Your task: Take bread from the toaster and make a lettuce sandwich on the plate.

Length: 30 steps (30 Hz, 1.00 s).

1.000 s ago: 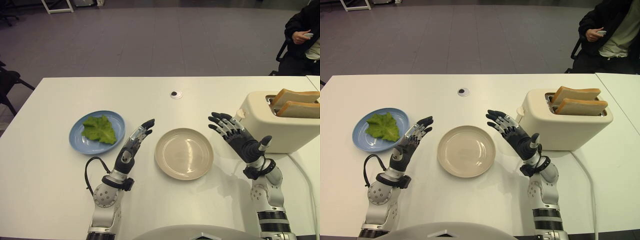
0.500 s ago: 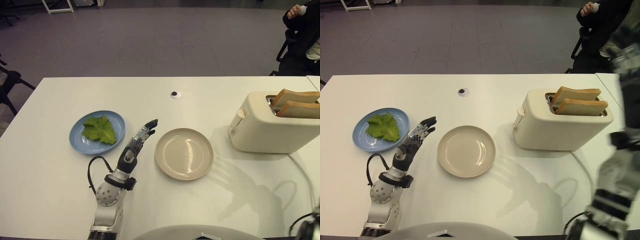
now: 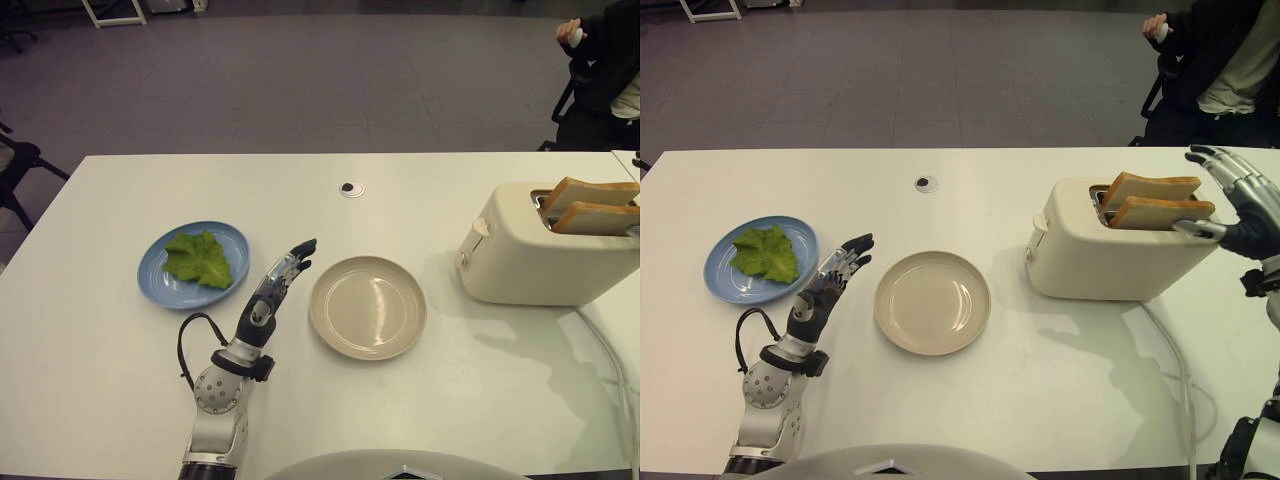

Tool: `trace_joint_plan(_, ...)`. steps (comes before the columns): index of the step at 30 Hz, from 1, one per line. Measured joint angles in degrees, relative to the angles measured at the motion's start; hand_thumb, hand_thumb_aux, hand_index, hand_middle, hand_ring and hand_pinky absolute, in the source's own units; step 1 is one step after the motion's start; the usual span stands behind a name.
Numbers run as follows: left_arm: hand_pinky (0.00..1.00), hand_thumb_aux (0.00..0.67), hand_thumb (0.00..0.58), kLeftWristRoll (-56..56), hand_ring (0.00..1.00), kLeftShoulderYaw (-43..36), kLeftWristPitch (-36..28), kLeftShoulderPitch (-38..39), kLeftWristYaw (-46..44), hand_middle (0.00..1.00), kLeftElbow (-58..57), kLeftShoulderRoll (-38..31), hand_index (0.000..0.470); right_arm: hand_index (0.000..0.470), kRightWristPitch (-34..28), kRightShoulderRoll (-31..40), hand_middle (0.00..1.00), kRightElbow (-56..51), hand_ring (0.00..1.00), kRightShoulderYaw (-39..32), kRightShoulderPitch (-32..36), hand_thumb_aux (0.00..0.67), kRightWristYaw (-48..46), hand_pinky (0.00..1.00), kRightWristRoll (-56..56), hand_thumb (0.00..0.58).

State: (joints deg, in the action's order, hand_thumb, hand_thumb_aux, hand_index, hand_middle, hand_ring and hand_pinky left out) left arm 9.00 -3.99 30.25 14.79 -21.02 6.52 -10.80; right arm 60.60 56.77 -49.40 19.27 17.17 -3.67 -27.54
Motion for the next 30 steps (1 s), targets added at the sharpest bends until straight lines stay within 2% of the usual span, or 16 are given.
trace_joint_plan(3,0.0,0.0,0.0,0.0,0.0,0.0,0.0,0.0,0.0,0.0,0.0,0.0,0.0,0.293,1.4,0.3,0.0,-1.8,0.0,-3.4,0.8,0.418,2.0,0.0,-0.3,0.498)
trace_joint_plan(5,0.0,0.0,0.0,0.0,0.0,0.0,0.0,0.0,0.0,0.0,0.0,0.0,0.0,0.334,2.0,1.1,0.0,-2.6,0.0,-4.9,1.1,0.476,2.9,0.0,-0.3,0.531)
trace_joint_plan(6,0.0,0.0,0.0,0.0,0.0,0.0,0.0,0.0,0.0,0.0,0.0,0.0,0.0,0.369,2.3,1.5,0.0,-2.8,0.0,-5.6,1.4,0.525,3.3,0.0,-0.1,0.553)
trace_joint_plan(7,0.0,0.0,0.0,0.0,0.0,0.0,0.0,0.0,0.0,0.0,0.0,0.0,0.0,0.47,2.6,1.7,0.0,-2.9,0.0,-6.2,1.6,0.67,3.6,0.0,0.2,0.58)
trace_joint_plan(15,0.0,0.0,0.0,0.0,0.0,0.0,0.0,0.0,0.0,0.0,-0.1,0.0,0.0,0.47,2.7,1.7,0.0,-2.8,0.0,-9.5,3.1,0.67,2.2,0.0,5.9,0.58)
trace_joint_plan(19,0.0,0.0,0.0,-0.2,0.0,0.0,0.0,-0.2,0.5,0.0,-0.3,0.2,0.0,0.47,-1.6,1.9,0.0,-1.3,0.0,-8.7,9.7,0.67,-6.6,0.0,18.8,0.58)
trace_joint_plan(21,0.0,0.0,0.0,-0.8,0.0,0.0,0.0,-0.5,0.5,0.0,-0.5,0.3,0.0,0.47,-5.5,2.3,0.0,1.0,0.0,-7.4,11.7,0.67,-13.7,0.0,27.6,0.58)
trace_joint_plan(24,0.0,0.0,0.0,-1.2,0.0,0.0,0.1,-0.9,1.1,0.0,-0.6,1.0,0.0,0.47,-16.8,2.3,0.0,11.3,0.0,-6.1,14.9,0.67,-29.8,0.0,46.1,0.58)
trace_joint_plan(26,0.0,0.0,0.0,-1.4,0.0,-0.1,0.1,-0.9,1.6,0.0,-0.6,1.3,0.0,0.47,-26.4,1.5,0.0,23.1,0.0,-6.5,15.0,0.67,-39.1,0.0,57.2,0.58)
trace_joint_plan(28,0.0,0.0,0.0,-1.9,0.0,-0.2,0.1,-1.2,1.7,0.0,-0.9,1.5,0.0,0.47,-35.9,0.2,0.0,33.2,0.0,-8.3,13.3,0.67,-44.1,0.0,63.8,0.58)
trace_joint_plan(30,0.0,0.0,0.0,-2.0,0.0,-0.3,0.2,-1.6,1.7,0.0,-1.5,1.5,0.0,0.47,-45.2,-2.2,0.0,40.0,0.0,-12.3,11.0,0.67,-45.7,0.0,65.5,0.58)
